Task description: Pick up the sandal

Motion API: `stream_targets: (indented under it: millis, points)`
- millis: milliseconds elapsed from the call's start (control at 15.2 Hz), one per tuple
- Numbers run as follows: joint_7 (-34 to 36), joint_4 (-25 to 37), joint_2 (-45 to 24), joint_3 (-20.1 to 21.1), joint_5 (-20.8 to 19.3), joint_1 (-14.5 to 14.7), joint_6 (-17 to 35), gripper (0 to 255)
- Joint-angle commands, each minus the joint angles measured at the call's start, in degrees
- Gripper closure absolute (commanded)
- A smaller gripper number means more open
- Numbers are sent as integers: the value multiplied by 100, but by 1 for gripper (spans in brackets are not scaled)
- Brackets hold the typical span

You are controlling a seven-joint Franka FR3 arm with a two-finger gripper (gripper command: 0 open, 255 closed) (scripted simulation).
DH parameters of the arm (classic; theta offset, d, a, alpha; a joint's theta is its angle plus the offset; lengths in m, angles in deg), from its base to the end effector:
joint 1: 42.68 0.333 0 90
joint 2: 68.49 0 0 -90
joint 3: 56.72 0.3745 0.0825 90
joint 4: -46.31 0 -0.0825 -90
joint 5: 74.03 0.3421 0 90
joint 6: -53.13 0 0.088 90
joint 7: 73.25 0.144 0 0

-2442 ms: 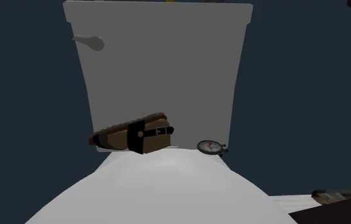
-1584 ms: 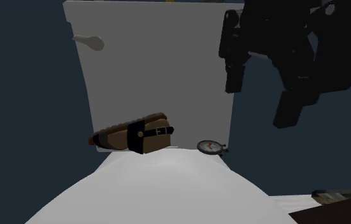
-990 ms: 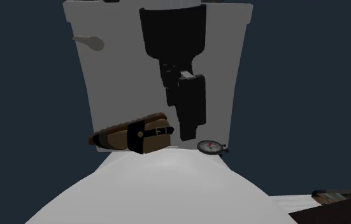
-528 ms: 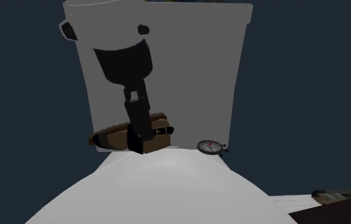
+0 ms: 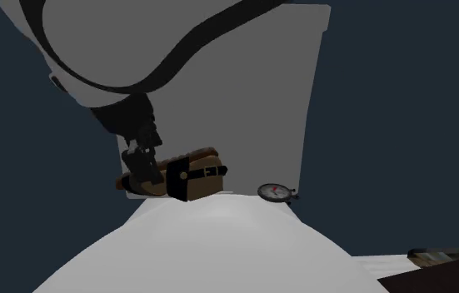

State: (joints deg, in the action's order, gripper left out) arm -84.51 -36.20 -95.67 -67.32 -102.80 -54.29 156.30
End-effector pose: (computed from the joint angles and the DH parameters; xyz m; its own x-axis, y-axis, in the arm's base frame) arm 0.6079 -0.2847 0.4609 0.9657 -0.0940 -0.2420 0.0375 -0.8718 0.4885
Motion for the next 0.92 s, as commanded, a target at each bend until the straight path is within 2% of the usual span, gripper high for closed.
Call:
stream_targets:
  millis: [0,132,792,858]
  points:
    - [-109,634,-518,-66,-61,-72,-111,0]
    - [-252,1384,-1084,-132,-94,-162,-274,0]
    - [-8,1057,-1226,-126,-130,-175,128,0]
    - [-10,1085,-1244,-124,-126,-173,116,255]
